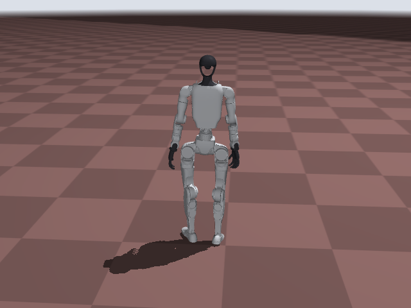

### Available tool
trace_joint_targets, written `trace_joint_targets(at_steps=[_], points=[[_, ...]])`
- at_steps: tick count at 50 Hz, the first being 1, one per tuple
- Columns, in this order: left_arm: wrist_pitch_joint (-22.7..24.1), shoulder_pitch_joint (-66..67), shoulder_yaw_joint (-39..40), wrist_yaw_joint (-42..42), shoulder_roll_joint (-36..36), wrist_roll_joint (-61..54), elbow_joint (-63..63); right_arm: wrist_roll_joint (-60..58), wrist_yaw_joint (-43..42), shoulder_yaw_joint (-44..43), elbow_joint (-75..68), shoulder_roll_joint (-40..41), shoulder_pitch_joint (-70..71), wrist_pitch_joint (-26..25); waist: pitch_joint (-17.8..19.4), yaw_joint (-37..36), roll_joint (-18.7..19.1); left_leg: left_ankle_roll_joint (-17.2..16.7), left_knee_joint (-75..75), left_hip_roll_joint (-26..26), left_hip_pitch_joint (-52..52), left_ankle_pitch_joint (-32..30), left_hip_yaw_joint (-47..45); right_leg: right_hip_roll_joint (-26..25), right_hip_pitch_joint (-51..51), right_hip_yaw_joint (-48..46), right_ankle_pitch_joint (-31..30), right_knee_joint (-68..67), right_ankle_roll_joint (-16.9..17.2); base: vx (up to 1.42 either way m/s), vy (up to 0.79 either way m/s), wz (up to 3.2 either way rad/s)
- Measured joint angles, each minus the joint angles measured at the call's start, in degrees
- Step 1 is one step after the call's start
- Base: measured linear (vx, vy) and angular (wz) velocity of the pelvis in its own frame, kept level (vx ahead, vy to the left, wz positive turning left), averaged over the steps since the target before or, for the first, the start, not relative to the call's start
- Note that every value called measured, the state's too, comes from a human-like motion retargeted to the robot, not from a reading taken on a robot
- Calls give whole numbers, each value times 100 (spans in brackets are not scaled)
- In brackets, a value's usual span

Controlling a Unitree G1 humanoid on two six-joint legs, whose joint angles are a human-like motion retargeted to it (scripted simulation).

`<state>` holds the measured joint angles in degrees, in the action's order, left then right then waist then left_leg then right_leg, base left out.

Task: Upper body actions

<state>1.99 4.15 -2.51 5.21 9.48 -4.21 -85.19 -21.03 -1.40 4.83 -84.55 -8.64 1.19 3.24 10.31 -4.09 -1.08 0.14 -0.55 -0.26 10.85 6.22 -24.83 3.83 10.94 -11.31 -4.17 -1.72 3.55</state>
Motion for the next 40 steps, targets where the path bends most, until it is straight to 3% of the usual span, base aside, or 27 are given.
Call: trace_joint_targets(at_steps=[25,40], points=[[-23,-104,369,13,-3,-350,-130,-184,-154,-75,-566,-126,-107,-124,81,88,-80,-105,-22,123,-3,-78,85,-152,122,-55,59,80,-133,0,-1,0],[-34,-19,210,-19,-42,-196,-120,-168,-128,-2,-362,-75,-120,-83,73,70,5,-80,-8,62,-11,-100,91,-107,118,-85,51,63,-147,0,0,0]])
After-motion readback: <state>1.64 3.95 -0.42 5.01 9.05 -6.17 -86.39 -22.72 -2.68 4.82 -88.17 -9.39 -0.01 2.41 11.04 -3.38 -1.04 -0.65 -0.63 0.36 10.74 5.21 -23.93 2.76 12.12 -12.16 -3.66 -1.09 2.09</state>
